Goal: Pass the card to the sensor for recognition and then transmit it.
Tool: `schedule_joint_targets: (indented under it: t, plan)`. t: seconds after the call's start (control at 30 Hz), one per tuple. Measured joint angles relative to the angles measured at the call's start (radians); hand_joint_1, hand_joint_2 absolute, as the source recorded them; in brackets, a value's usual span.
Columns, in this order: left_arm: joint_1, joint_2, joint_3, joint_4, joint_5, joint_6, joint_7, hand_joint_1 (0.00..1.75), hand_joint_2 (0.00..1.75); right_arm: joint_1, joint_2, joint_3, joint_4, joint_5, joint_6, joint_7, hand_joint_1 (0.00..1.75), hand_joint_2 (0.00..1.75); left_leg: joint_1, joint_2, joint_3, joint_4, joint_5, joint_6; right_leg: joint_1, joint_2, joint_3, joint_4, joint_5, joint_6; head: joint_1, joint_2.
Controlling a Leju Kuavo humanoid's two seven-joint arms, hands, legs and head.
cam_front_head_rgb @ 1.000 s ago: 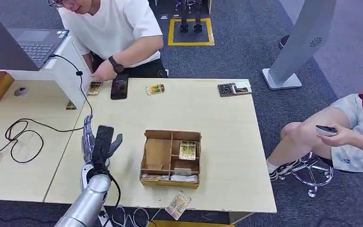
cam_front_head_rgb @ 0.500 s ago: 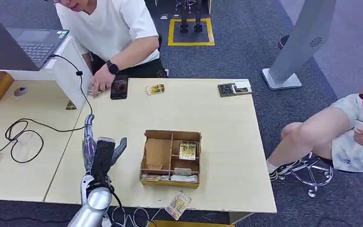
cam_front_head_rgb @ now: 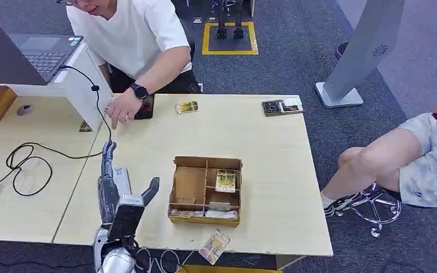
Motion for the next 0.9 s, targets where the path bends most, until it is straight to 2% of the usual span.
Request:
schedule_joint_targets:
  t: [0.17, 0.27, 0.53, 0.77, 0.9]
  plan:
    - [0.049, 0.002, -0.020, -0.046, -0.088, 0.000, -0.032, 0.00, 1.75, 0.001, 0.000, -0.008, -0.003, 0.000, 0.001, -0.001, 0.00, 1.75, 0.000, 0.000, 0.000, 0.000, 0.000, 0.000, 0.000, 0.000, 0.000, 0.000, 0.000, 0.000, 0.000, 0.000]
    - [0.084, 0.000, -0.027, -0.075, -0.188, 0.000, -0.072, 0.00, 1.75, 0.001, 0.000, -0.009, -0.003, 0.001, 0.003, -0.002, 0.00, 1.75, 0.000, 0.000, 0.000, 0.000, 0.000, 0.000, 0.000, 0.000, 0.000, 0.000, 0.000, 0.000, 0.000, 0.000]
    - [0.160, -0.028, -0.026, -0.123, -0.360, 0.001, -0.195, 0.00, 1.75, 0.001, 0.000, -0.010, -0.003, 0.002, 0.006, -0.006, 0.00, 1.75, 0.000, 0.000, 0.000, 0.000, 0.000, 0.000, 0.000, 0.000, 0.000, 0.000, 0.000, 0.000, 0.000, 0.000]
    - [0.205, -0.065, 0.035, -0.133, -0.511, 0.001, -0.302, 0.00, 1.75, 0.001, 0.000, -0.014, -0.003, 0.008, 0.010, -0.011, 0.00, 1.75, 0.000, 0.000, 0.000, 0.000, 0.000, 0.000, 0.000, 0.000, 0.000, 0.000, 0.000, 0.000, 0.000, 0.000]
    - [0.219, -0.082, 0.069, -0.139, -0.591, 0.001, -0.316, 0.00, 1.75, 0.001, 0.000, -0.015, -0.003, 0.014, 0.012, -0.013, 0.00, 1.75, 0.000, 0.000, 0.000, 0.000, 0.000, 0.000, 0.000, 0.000, 0.000, 0.000, 0.000, 0.000, 0.000, 0.000]
